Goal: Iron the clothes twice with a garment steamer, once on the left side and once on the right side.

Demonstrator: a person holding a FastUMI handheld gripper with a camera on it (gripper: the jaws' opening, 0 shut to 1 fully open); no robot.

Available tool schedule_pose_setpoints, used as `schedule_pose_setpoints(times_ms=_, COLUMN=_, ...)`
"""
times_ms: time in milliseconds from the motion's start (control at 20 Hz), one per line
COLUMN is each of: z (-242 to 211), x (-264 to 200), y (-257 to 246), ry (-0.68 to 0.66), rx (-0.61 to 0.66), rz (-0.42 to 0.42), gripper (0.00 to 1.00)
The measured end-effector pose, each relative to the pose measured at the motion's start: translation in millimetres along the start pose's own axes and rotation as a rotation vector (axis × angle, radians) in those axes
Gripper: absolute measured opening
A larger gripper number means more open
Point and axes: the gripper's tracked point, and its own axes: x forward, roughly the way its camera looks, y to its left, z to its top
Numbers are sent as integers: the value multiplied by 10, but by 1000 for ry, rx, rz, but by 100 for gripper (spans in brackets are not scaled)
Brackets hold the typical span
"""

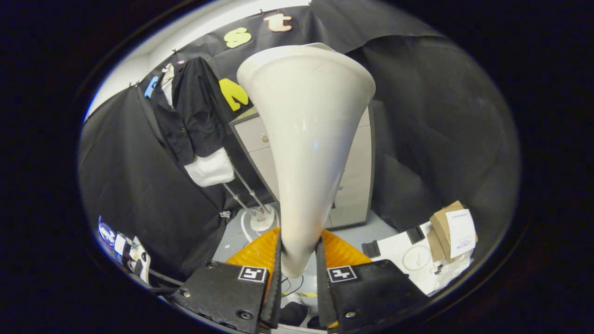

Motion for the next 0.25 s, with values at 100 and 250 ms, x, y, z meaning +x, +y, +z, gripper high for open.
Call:
schedule_pose_setpoints(times_ms=100, z=22, x=3, y=-2, ry=0, rx=-4, rz=-4, gripper=35)
schedule_pose_setpoints(times_ms=250, z=31, x=0, y=-5, ry=0, rx=-1, rz=-6, gripper=35)
